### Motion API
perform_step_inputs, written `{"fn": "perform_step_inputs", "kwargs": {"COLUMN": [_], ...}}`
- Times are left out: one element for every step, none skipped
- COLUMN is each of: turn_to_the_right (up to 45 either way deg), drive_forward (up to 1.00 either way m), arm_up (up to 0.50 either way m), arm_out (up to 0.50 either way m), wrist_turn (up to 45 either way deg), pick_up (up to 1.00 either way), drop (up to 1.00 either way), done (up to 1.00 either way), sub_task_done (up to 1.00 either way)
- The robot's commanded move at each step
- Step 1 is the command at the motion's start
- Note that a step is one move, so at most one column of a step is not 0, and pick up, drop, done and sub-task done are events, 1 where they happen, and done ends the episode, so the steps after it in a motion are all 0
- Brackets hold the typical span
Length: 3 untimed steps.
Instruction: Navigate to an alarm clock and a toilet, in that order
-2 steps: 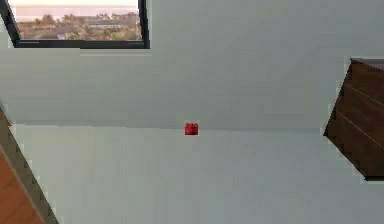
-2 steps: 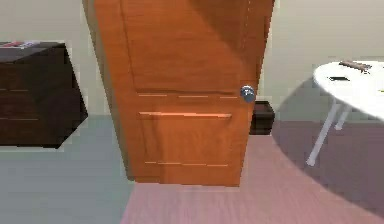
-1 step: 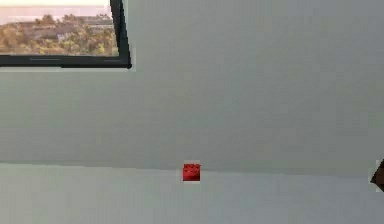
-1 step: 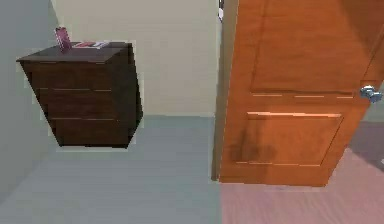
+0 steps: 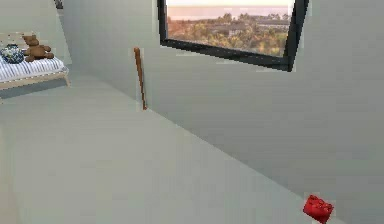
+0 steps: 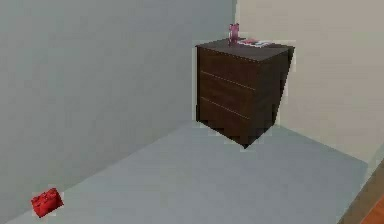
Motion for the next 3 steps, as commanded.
{"fn": "perform_step_inputs", "kwargs": {"turn_to_the_right": [0.0,-27.0,0.0], "drive_forward": [0.20,0.00,1.00], "arm_up": [0.00,0.00,0.00], "arm_out": [0.00,0.00,0.00], "wrist_turn": [0.0,0.0,0.0], "pick_up": [0.00,0.00,0.00], "drop": [0.00,0.00,0.00], "done": [0.00,0.00,0.00], "sub_task_done": [0.00,0.00,0.00]}}
